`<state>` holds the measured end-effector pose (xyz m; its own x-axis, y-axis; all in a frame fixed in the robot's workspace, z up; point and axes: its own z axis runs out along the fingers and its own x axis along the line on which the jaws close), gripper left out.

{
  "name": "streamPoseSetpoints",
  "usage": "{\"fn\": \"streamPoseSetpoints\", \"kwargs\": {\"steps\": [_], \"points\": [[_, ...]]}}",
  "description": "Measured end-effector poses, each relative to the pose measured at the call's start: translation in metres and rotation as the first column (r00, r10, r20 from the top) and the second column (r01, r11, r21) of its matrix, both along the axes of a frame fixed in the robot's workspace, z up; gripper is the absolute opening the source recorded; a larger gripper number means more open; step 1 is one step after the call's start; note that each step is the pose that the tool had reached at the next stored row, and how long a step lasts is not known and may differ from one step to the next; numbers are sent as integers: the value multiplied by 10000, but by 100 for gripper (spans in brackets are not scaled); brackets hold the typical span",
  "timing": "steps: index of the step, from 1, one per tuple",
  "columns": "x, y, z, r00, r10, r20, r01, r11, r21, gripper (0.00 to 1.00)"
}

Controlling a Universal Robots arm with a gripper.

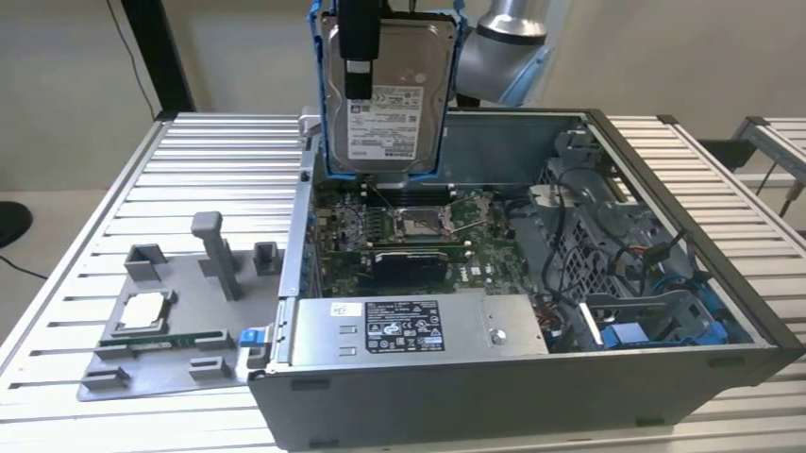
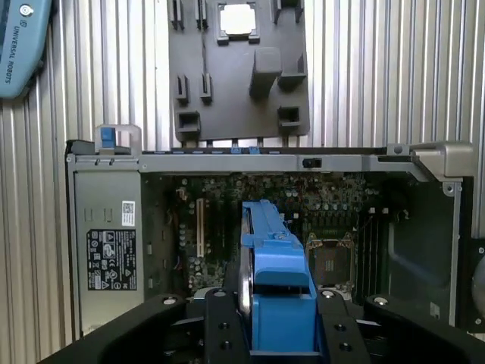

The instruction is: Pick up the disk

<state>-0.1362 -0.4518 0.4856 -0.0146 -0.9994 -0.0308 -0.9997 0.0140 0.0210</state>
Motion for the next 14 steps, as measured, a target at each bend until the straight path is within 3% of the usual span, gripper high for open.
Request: {"fn": "streamPoseSetpoints", "kwargs": {"steps": [4, 9, 14], "points": [[86, -99, -3, 10000, 1, -40, -1, 10000, 2, 0], [239, -193, -7, 10000, 0, -93, 0, 10000, 1, 0], [373, -292, -13, 9999, 0, -107, 0, 10000, 0, 0]]}}
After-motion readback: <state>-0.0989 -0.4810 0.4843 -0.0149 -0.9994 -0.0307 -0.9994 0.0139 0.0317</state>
